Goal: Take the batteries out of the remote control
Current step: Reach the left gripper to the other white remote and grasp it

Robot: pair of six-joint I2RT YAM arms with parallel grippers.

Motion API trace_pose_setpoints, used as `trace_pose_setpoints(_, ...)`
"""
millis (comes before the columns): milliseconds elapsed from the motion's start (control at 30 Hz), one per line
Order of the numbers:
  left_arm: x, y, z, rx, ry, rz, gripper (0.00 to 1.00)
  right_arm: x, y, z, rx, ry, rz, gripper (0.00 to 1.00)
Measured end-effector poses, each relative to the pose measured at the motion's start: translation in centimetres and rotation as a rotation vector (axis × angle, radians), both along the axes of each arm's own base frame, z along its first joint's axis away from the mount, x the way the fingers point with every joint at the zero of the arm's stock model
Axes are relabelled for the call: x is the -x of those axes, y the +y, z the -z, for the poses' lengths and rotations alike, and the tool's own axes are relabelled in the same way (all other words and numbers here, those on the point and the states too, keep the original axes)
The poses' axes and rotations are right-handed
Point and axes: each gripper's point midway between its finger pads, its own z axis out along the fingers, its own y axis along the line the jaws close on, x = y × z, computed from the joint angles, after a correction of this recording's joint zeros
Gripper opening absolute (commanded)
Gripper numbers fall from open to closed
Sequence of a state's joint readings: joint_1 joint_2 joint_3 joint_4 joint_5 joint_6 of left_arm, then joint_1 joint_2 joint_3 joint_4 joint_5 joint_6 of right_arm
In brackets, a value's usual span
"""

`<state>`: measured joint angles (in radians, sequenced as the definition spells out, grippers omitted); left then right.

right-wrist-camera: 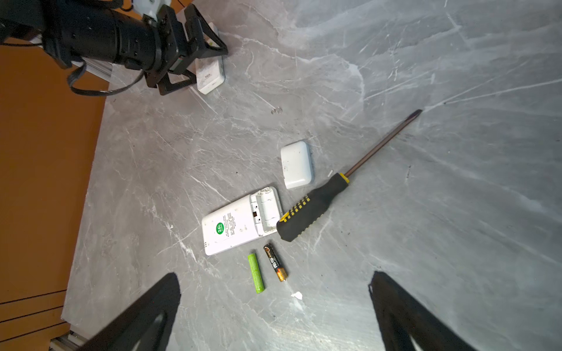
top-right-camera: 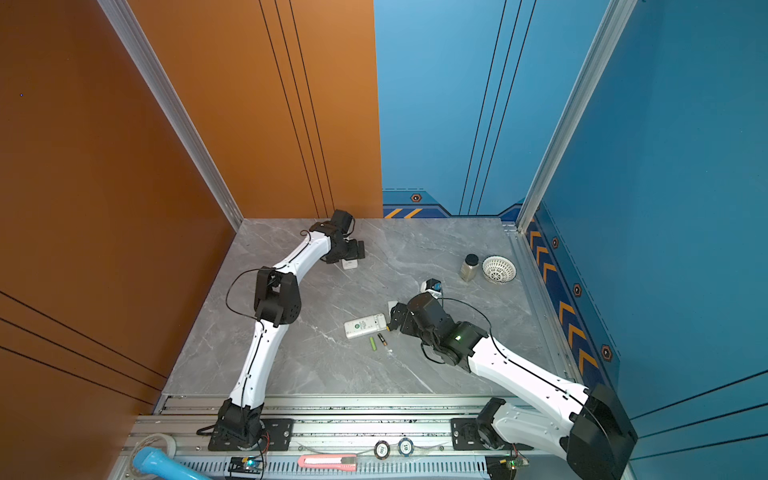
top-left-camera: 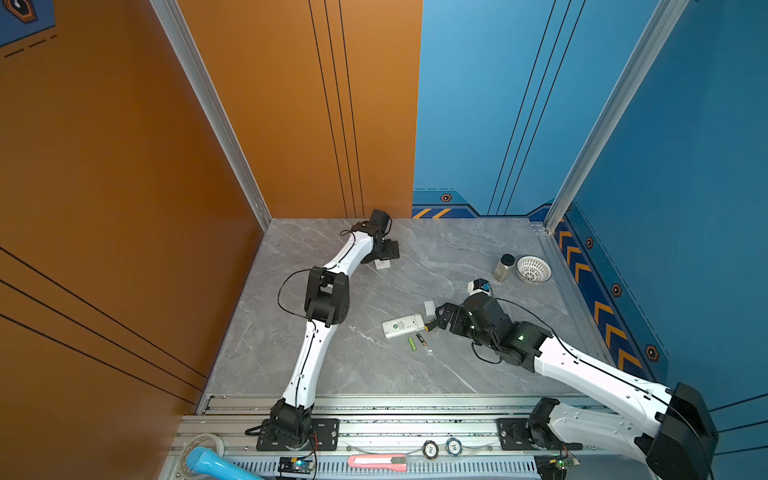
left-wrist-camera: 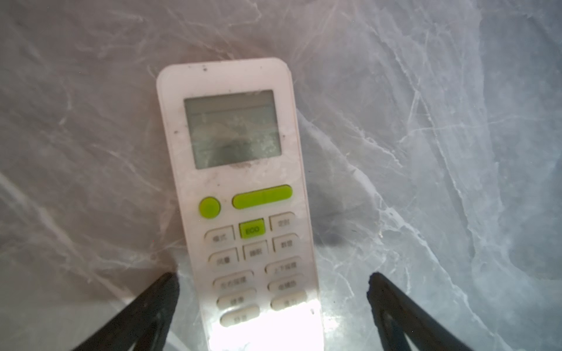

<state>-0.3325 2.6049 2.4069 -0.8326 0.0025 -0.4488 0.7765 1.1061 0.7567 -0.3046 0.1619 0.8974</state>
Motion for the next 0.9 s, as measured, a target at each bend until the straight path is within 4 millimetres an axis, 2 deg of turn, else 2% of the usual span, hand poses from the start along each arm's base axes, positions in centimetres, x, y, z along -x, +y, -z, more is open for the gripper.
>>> trace_pose_setpoints(67, -0.2, -0.1, 0.0, -0.008, -0.005, -0.002, 0.8, 0.0, 0.0, -0.2, -0.003, -0.004, 0.001, 0.99)
trace_pose_setpoints(167, -0.2, -0.3, 0.3, -0.04, -0.006, 0.011, 0.68, 0.0, -0.4, -0.7, -0.011, -0.013, 0.01, 1.0)
trace_pose_setpoints(233, 0.0, 0.0, 0.5, -0.057, 0.001, 0.015, 0.64, -0.2, -1.0, -1.3, -0.025, -0.029, 0.027, 1.0)
trace_pose_setpoints(333, 0.2, 0.4, 0.7, -0.076, 0.009, 0.025, 0.64, -0.4, -2.3, -1.7, -0.04, -0.046, 0.061, 1.0)
trace_pose_setpoints(433, 0.5, 0.7, 0.8, -0.103, 0.017, 0.041, 0.62, -0.8, -3.8, -1.2, -0.039, -0.041, 0.104, 1.0)
trace_pose_setpoints(567, 0.9, 1.3, 0.7, -0.127, 0.031, 0.063, 0.51, -1.5, -5.1, -0.2, -0.04, -0.021, 0.144, 1.0)
trace_pose_setpoints(667, 1.9, 1.8, 0.6, -0.135, 0.063, 0.083, 0.48, -2.3, -4.7, 0.2, -0.06, -0.017, 0.141, 1.0)
trace_pose_setpoints(800, 3.5, 1.4, 0.2, -0.098, 0.103, 0.118, 0.44, -3.5, -3.1, 1.5, -0.079, 0.006, 0.111, 1.0)
trace_pose_setpoints(900, 4.7, 0.7, -1.2, -0.03, 0.109, 0.137, 0.44, -4.4, -1.5, 2.4, -0.094, 0.021, 0.075, 1.0)
